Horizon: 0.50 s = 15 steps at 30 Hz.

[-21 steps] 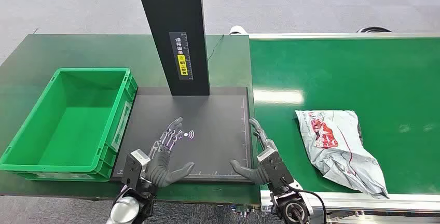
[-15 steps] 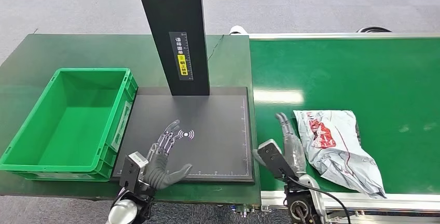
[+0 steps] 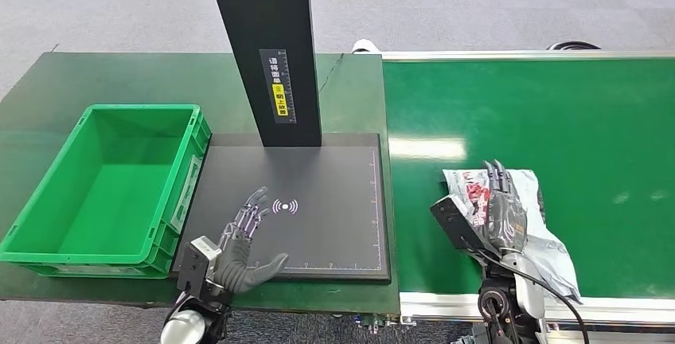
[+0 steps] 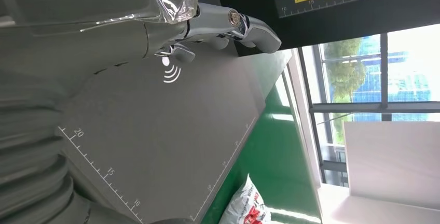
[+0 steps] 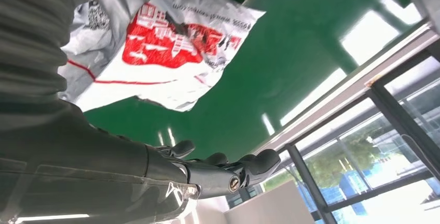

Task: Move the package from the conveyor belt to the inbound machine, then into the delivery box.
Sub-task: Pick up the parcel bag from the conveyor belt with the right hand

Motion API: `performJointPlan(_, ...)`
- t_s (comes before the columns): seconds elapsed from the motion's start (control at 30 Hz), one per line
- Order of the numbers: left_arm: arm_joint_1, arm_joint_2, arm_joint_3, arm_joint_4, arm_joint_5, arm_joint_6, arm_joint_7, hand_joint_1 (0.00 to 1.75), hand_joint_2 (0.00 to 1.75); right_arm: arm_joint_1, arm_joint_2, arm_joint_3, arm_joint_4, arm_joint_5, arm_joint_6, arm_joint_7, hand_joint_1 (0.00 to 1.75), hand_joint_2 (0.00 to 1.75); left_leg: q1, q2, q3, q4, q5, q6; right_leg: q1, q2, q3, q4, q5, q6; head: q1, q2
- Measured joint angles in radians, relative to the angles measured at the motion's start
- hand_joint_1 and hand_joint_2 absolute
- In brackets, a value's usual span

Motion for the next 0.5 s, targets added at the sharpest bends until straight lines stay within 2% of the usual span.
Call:
performJointPlan(0.23,0.003,0.0,0.005,-0.001,0.0,0.0,0.0,0.0,1.75,-0.011,-0.01,-0.01,0.018,0.009,0.014,0.016,0.0,1.75,0.0,0.0,0.0,0.0,0.0,0.0,0.0,0.0,0.0,0.0,0.0,0.0,0.0,0.0)
performJointPlan(0.4,0.003,0.0,0.006,-0.001,-0.008,0.0,0.004,0.0,1.75,-0.02,-0.02,-0.017,0.059,0.086,0.19,0.208,0.0,1.75,0.0,0.0,0.0,0.0,0.0,0.0,0.0,0.0,0.0,0.0,0.0,0.0,0.0,0.0)
performJointPlan(0.5,0.003,0.0,0.006,-0.002,-0.012,0.001,0.014,0.0,1.75,-0.02,-0.026,-0.026,0.099,0.12,0.239,0.272,0.0,1.75,0.0,0.0,0.0,0.0,0.0,0.0,0.0,0.0,0.0,0.0,0.0,0.0,0.0,0.0)
